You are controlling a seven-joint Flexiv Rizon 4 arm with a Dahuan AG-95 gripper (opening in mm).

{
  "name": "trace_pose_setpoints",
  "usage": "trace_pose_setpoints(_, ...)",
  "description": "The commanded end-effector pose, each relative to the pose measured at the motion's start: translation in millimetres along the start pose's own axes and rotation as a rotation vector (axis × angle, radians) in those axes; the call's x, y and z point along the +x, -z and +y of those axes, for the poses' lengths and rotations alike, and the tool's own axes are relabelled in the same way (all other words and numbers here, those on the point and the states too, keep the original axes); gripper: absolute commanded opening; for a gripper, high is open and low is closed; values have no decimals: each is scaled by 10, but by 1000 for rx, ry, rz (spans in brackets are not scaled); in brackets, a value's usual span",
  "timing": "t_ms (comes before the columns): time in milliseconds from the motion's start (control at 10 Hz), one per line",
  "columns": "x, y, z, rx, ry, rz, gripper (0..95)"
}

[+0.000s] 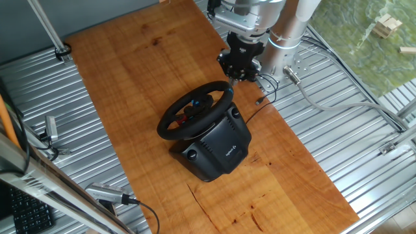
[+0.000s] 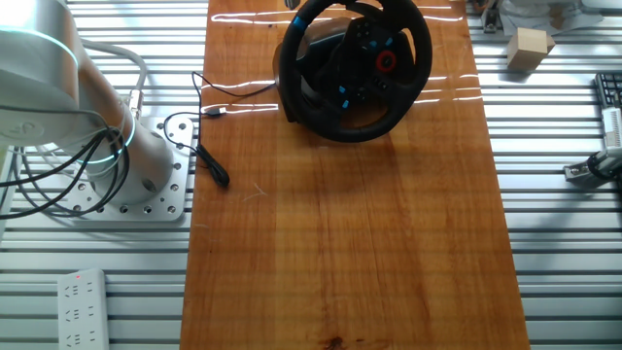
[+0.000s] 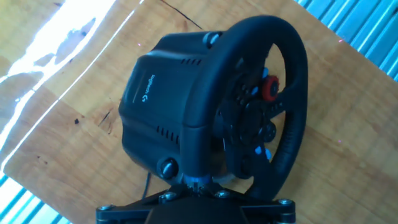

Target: Rotate the steering wheel 90 degrees clockwise

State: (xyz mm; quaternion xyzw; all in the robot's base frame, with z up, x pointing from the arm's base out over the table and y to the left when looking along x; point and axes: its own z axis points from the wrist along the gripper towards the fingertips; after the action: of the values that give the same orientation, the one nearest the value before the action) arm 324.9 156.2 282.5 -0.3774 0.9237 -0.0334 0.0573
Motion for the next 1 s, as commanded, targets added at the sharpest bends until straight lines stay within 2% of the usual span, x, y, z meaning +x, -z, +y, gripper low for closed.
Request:
trace_pose_setpoints(100,-20,-21,-11,21,53,-13,760)
trace_pose_setpoints(500,-44,-36,-4,34,46,-17,760)
trace_pose_setpoints(600,-52,-44,-3,43,48,-20,570)
trace_pose_setpoints(800,-72,-65,2,58,47,-28,570)
trace_pose_setpoints(1000,-86,-81,6,60,47,-29,570)
